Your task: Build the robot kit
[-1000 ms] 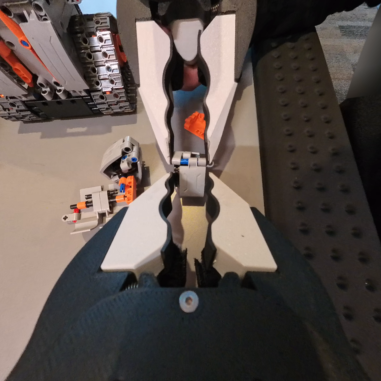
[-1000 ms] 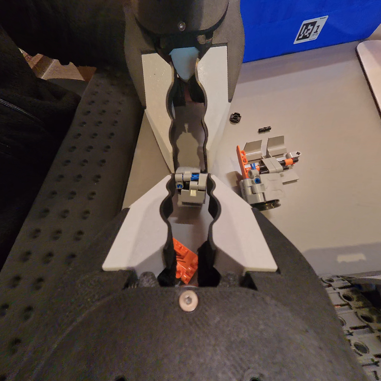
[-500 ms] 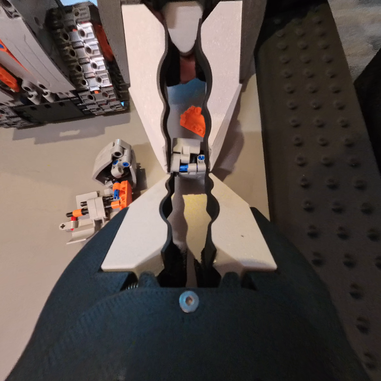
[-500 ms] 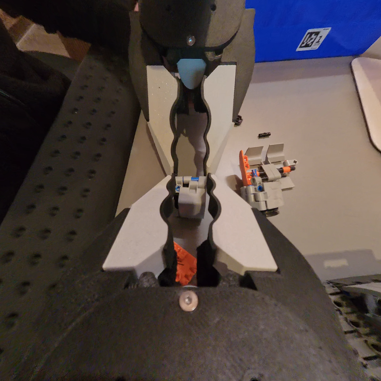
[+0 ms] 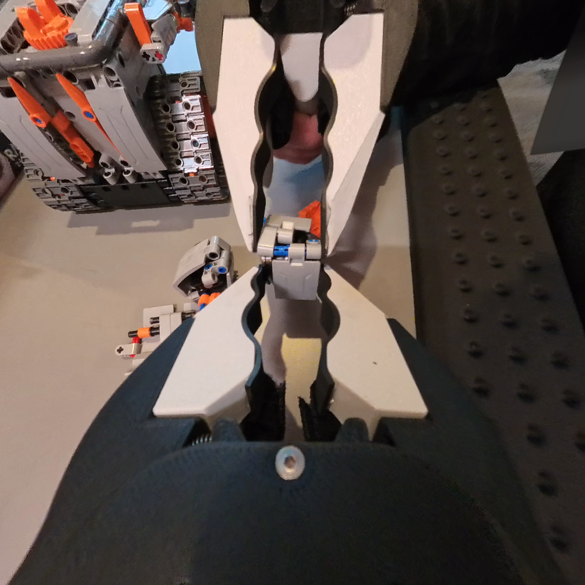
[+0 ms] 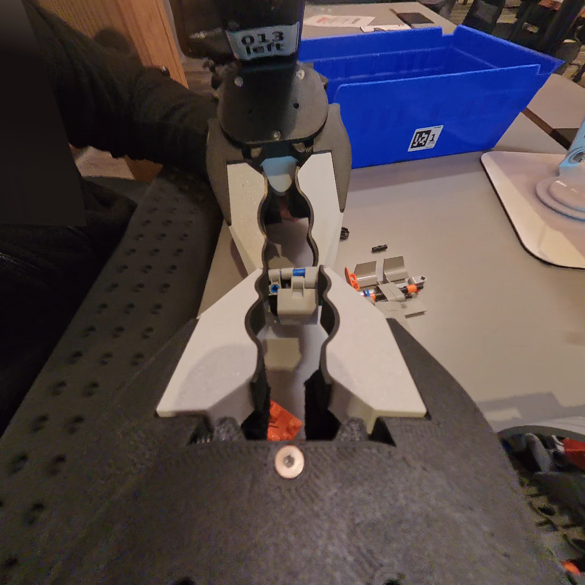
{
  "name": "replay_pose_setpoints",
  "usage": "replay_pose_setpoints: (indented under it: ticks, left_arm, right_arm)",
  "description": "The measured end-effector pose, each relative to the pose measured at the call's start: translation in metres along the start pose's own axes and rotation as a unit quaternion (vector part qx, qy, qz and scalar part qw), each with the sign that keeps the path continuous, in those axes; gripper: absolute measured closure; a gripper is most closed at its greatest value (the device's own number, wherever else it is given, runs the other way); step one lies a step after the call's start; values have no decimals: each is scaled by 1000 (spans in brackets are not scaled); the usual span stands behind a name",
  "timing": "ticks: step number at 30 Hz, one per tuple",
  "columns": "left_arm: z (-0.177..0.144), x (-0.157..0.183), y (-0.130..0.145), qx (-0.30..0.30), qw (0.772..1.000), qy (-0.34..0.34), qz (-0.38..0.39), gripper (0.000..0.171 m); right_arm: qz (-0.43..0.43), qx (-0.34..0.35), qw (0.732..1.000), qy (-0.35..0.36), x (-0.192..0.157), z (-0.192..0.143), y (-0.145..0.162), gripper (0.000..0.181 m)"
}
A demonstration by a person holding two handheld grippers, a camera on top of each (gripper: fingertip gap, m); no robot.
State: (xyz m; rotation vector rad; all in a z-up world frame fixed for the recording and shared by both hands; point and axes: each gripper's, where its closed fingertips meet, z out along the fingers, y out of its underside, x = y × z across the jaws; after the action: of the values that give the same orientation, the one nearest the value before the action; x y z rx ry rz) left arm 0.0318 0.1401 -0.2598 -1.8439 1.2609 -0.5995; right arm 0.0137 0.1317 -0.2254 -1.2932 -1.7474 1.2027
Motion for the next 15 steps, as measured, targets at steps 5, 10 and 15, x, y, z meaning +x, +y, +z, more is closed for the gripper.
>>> replay_pose_setpoints:
  ticks: [5,10,15]
  left_arm:
    - [4,-2,8,-40,998,-26,27,142]
    - [7,-3,17,-76,994,-52,60,143]
    - [11,-3,23,-106,988,-69,93,143]
  right_arm:
    - [-53,-67,996,37,0,4,14,147]
    - [-70,-104,991,51,1,7,22,152]
    - [-86,-137,985,59,-1,11,32,152]
